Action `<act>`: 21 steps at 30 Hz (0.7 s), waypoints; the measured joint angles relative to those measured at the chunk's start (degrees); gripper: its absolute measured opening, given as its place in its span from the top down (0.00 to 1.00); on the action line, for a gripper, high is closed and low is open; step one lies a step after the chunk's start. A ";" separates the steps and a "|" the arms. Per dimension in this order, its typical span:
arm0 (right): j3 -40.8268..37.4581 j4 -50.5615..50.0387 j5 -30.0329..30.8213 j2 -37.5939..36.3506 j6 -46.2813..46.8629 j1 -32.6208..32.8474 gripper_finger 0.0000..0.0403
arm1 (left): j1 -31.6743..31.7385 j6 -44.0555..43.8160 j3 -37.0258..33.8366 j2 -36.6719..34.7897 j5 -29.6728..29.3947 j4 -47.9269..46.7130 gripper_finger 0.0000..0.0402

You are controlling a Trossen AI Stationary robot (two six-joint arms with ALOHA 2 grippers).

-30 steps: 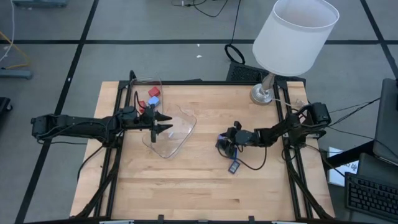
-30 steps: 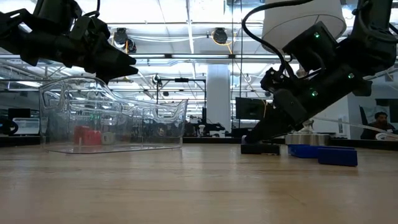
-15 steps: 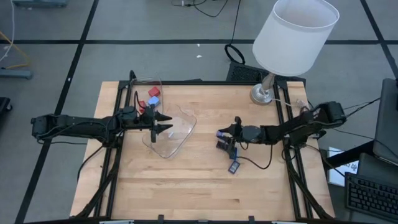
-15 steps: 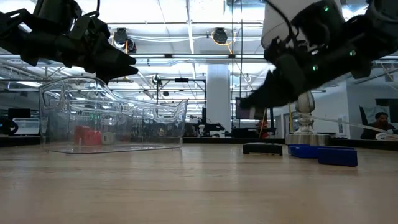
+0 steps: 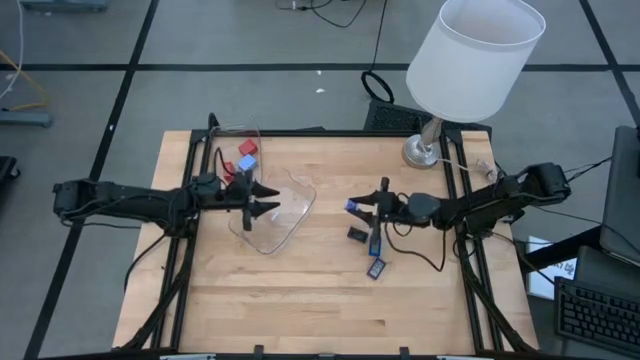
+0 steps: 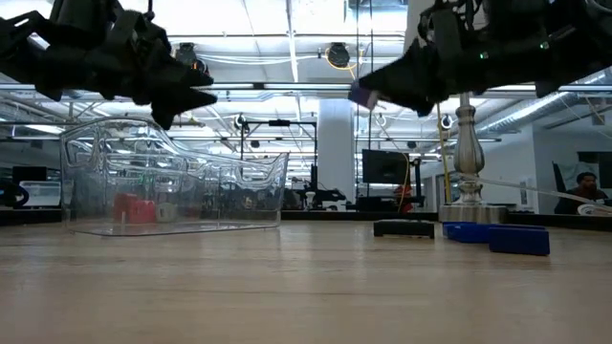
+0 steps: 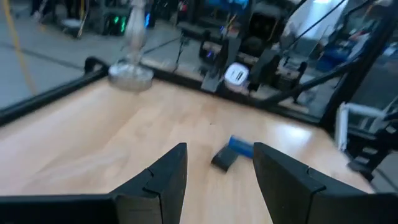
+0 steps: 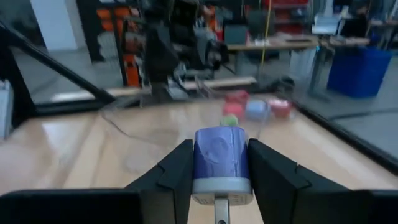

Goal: Pick & Place Office items
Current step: Put the blue charger adapter into the top transparent bin

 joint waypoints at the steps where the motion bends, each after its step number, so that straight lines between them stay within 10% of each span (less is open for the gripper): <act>1: 0.00 1.21 -0.81 0.00 -0.18 -0.02 0.70 | -0.38 0.07 0.01 1.00 -0.01 1.94 0.55; 11: 0.04 9.85 -7.00 0.26 0.06 1.10 0.70 | -5.79 8.49 1.15 15.25 -3.29 22.32 0.55; 21: 0.04 12.66 -7.00 0.31 -1.45 3.24 0.70 | -9.32 6.27 15.58 29.58 -7.56 17.78 0.44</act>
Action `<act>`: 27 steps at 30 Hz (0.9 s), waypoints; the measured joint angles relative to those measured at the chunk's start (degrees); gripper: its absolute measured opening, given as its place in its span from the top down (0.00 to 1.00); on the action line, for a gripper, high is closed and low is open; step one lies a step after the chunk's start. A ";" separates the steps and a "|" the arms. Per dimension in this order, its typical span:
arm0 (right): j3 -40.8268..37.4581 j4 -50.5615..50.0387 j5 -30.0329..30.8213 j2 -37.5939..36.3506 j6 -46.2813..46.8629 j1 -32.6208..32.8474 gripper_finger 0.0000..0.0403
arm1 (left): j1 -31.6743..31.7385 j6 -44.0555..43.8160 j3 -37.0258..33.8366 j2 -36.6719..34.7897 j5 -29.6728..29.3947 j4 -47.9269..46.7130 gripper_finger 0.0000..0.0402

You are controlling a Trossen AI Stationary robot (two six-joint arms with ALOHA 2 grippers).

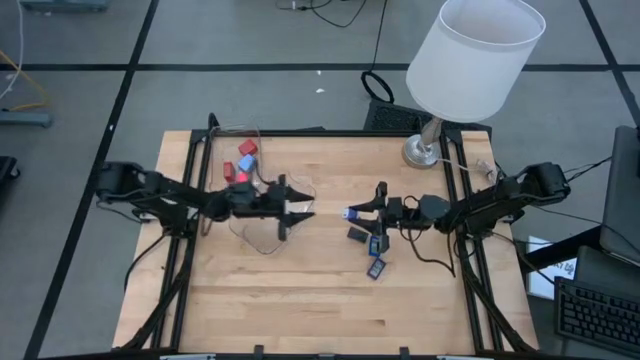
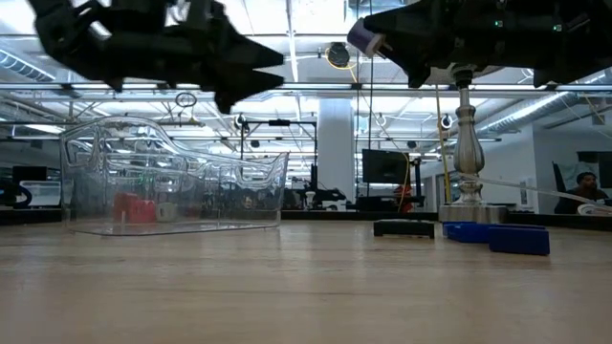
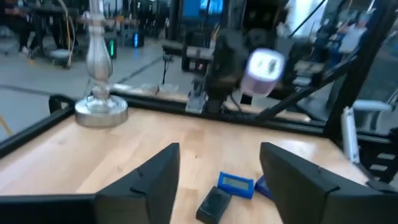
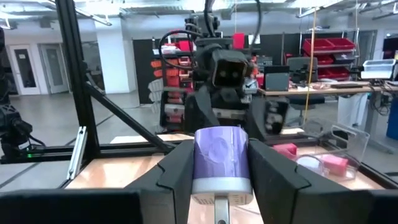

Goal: Pick & Place Office items
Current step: Put the blue charger adapter into the top transparent bin

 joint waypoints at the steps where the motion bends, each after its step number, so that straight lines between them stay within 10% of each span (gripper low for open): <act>1: 0.00 0.37 0.00 0.00 -0.02 0.14 0.70 | -0.17 -0.08 1.94 1.39 -0.17 -1.48 0.41; 27: 0.00 2.94 -0.01 0.00 -1.79 2.38 0.69 | -3.84 5.04 24.38 17.33 4.32 -4.03 0.26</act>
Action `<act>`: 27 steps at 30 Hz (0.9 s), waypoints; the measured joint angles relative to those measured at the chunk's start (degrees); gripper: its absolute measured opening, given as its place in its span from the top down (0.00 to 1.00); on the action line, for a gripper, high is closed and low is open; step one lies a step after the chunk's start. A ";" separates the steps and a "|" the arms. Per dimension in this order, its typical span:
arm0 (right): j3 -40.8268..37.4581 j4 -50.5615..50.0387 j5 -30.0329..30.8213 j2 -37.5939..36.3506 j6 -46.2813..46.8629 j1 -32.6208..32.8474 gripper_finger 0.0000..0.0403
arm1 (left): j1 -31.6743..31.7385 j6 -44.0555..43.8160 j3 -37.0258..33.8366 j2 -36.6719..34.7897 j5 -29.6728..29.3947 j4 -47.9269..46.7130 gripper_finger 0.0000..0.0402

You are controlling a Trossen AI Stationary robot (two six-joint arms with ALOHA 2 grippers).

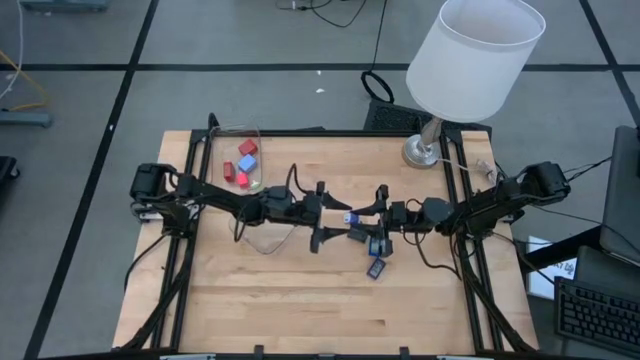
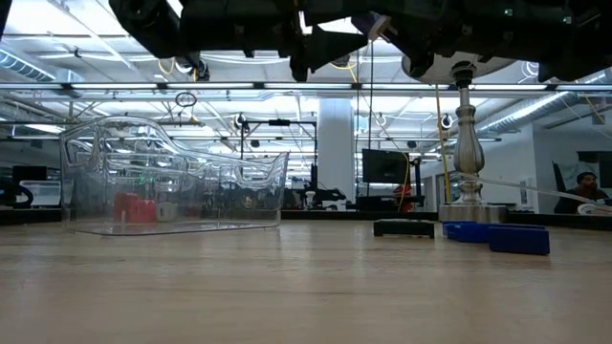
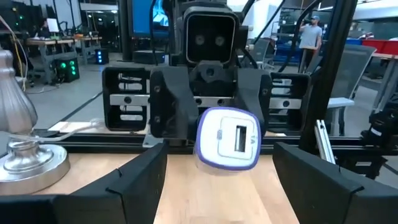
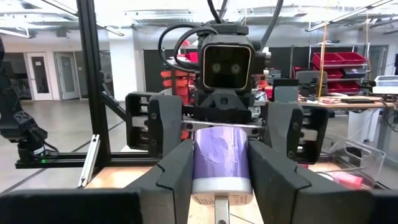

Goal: Pick & Place Office items
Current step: Put the blue charger adapter into the top transparent bin

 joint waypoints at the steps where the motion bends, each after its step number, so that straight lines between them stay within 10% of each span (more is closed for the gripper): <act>1: 0.00 0.00 0.01 0.00 0.00 -0.01 0.69 | 0.00 0.02 0.23 0.01 0.10 -0.14 0.26; 27: 3.09 0.05 -1.82 3.33 -0.02 0.01 0.69 | 0.00 1.18 1.01 -0.01 0.42 -1.47 0.26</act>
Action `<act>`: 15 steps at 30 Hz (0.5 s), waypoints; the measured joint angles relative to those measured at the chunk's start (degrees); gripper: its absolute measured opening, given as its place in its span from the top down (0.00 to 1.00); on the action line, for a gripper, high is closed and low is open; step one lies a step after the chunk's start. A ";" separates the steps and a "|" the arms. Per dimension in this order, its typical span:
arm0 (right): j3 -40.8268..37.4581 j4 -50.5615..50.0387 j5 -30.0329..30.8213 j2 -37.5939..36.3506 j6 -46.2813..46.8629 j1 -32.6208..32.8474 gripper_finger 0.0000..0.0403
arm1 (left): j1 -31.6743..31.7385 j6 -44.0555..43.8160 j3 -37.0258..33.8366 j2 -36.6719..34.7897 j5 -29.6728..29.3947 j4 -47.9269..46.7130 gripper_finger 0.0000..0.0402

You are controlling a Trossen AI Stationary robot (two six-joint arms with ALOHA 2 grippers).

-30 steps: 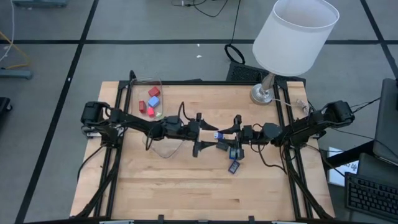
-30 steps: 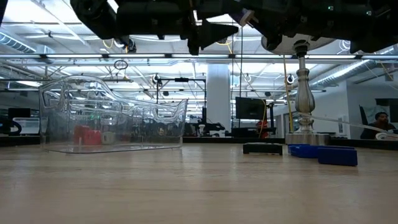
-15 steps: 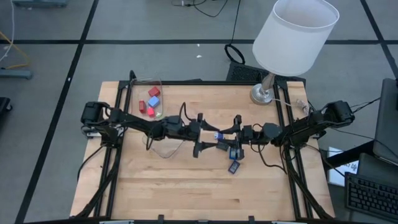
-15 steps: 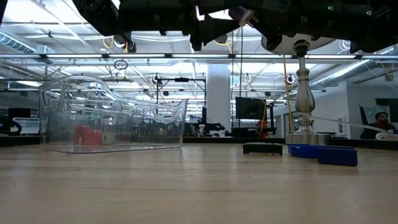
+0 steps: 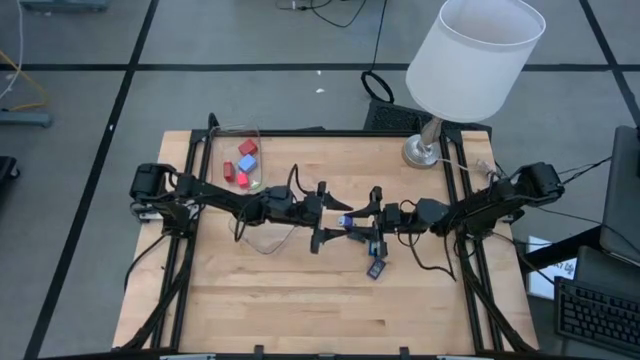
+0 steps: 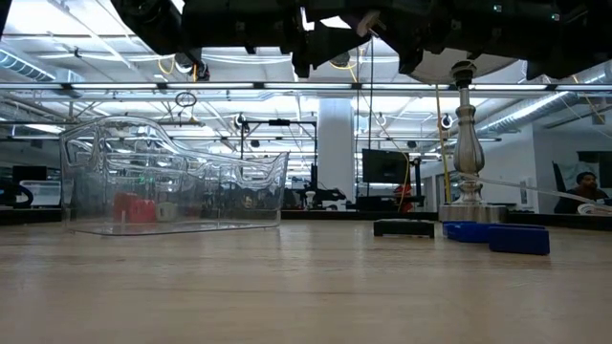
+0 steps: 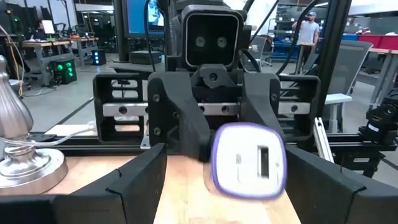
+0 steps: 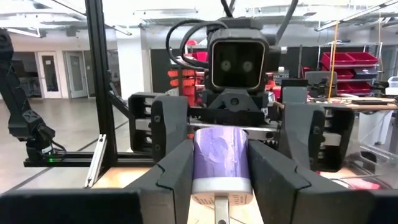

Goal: Pick & Place Office items
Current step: Put the blue charger adapter into the top transparent bin

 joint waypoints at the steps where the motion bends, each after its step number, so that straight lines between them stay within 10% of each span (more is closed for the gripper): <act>1: 0.19 0.04 0.28 0.38 -0.12 0.00 0.69 | 0.02 0.02 0.00 0.00 0.03 -0.18 0.26; 15: 0.36 2.09 0.37 0.76 -3.08 1.03 0.69 | 0.07 0.00 -0.02 0.00 0.02 -1.75 0.26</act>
